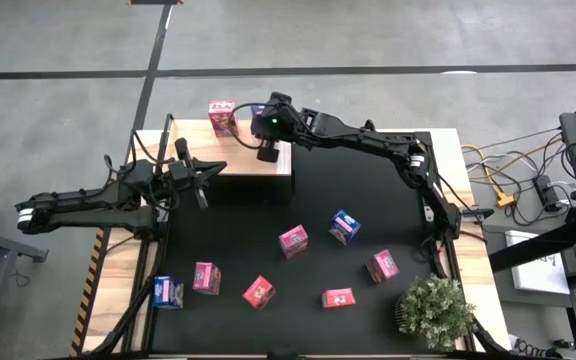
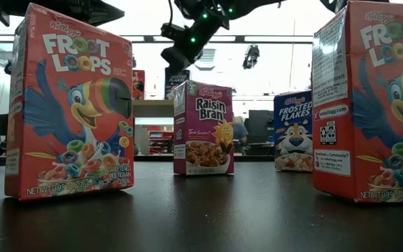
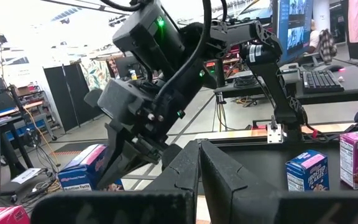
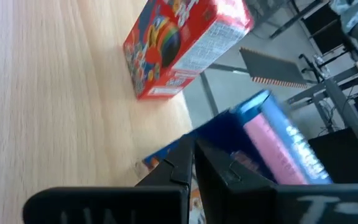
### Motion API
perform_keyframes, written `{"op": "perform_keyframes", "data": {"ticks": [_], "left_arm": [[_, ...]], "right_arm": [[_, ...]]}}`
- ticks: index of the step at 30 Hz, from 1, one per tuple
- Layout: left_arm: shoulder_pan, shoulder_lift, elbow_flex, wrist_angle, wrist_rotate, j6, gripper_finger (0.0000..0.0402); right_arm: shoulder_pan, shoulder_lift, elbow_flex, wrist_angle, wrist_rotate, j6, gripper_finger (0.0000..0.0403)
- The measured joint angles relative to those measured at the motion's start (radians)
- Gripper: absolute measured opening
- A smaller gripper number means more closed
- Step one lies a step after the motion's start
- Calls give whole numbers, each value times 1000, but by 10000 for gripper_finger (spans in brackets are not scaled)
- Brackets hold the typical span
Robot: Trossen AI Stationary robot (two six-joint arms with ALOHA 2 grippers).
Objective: Stack cereal on shelf
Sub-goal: Put the top blue cereal box on the shelf
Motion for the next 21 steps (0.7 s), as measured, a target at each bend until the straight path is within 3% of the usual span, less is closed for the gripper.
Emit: {"op": "perform_keyframes", "data": {"ticks": [21], "left_arm": [[0, 0, 0, 0, 0, 0, 0]], "right_arm": [[-32, 0, 0, 15, 0, -3, 9]]}}
